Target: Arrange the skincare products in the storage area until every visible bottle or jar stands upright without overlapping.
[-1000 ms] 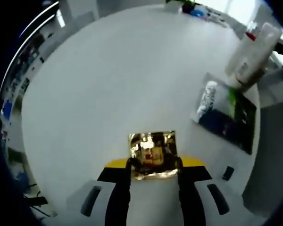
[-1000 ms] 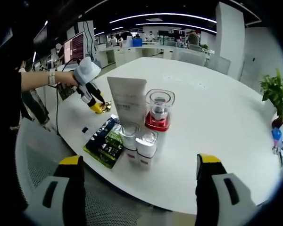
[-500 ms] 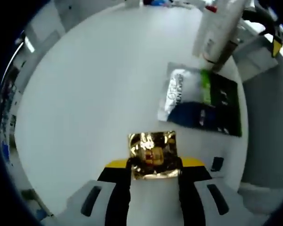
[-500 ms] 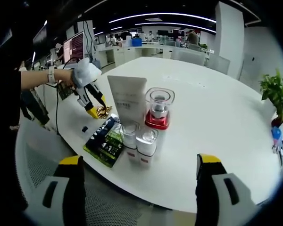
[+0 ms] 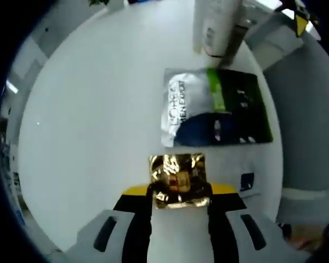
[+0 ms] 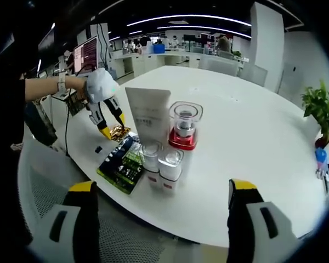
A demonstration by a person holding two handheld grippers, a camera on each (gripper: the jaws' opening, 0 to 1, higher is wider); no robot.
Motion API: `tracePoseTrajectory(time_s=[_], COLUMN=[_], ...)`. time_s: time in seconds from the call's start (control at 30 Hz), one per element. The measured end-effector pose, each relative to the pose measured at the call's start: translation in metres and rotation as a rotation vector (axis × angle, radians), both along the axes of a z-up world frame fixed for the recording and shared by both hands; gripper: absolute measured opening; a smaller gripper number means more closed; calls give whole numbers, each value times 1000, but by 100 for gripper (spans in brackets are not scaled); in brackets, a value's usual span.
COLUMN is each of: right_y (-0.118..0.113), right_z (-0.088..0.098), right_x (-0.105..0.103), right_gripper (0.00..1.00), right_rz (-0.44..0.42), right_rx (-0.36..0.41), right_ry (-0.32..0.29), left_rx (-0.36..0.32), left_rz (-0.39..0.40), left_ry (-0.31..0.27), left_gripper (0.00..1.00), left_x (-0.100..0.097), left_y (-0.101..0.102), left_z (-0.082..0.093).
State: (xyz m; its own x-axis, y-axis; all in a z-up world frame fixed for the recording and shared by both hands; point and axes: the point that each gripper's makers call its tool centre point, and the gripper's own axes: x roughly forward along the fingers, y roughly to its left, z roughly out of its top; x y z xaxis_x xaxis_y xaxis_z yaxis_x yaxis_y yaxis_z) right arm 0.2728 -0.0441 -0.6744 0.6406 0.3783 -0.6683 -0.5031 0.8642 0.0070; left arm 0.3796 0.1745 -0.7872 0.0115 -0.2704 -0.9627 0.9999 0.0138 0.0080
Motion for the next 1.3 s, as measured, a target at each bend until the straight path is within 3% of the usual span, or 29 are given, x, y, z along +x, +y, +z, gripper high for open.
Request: tracePoseTrajectory(time_s=[0.07,0.8,0.97,1.1,1.3], right_y=[0,2,0,-3,-3], right_z=[-1,-4,-4,-4,-5], right_x=[-1,-2,-2,-3,-4], right_gripper=[99,99,99,99,99], right_rz=[2,24,19,11,13], right_rx=[-1,-15,-15,-18,-18], right_ry=[3,13,10,10,15], left_rx=[-9,19,13,6,-5], left_rz=[-30,-25,-14,2,28], left_ry=[2,-2,-41,-23,-60], left_gripper=[36,37,49,46,49], left_x=[-2,-5,5,3,6], left_y=[-1,-5,-5,-4,-2], left_z=[0,1,2,2,3])
